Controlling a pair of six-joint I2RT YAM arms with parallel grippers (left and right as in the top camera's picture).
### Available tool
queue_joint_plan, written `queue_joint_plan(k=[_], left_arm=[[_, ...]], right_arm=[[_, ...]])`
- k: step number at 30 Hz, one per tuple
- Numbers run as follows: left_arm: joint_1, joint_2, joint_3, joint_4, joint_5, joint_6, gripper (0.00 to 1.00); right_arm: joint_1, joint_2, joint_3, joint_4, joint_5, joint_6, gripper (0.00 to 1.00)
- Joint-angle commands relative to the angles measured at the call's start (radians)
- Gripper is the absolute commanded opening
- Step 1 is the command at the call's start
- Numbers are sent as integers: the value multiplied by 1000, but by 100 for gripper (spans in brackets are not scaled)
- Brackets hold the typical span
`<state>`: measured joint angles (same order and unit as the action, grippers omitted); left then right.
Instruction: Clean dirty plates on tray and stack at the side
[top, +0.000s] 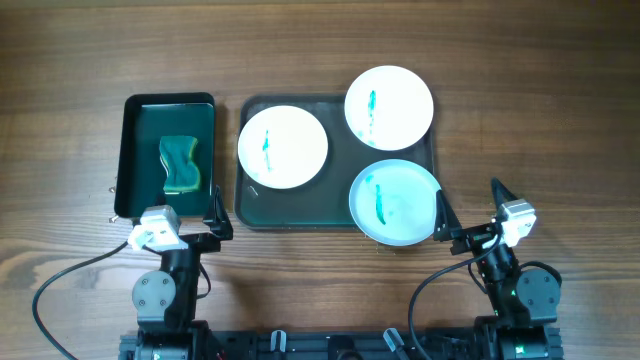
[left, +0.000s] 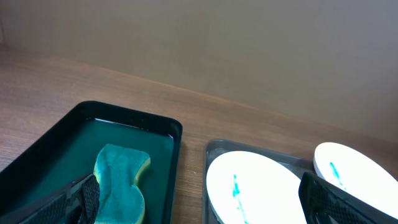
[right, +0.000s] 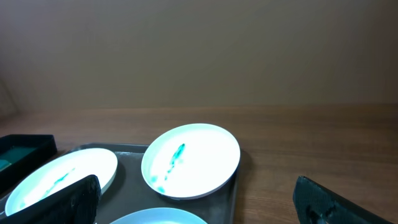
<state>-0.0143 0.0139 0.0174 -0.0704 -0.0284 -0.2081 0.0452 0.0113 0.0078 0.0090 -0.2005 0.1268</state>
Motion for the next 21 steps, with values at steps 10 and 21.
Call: queue_joint_plan(k=[10,21], left_arm=[[-7,-7,-12,4,-15,-9,100],[-7,64,102,-18,40,-5,100]], right_arm=[[5,-4,-2,5,21,8,100],[5,156,126,-3,-69,6,100]])
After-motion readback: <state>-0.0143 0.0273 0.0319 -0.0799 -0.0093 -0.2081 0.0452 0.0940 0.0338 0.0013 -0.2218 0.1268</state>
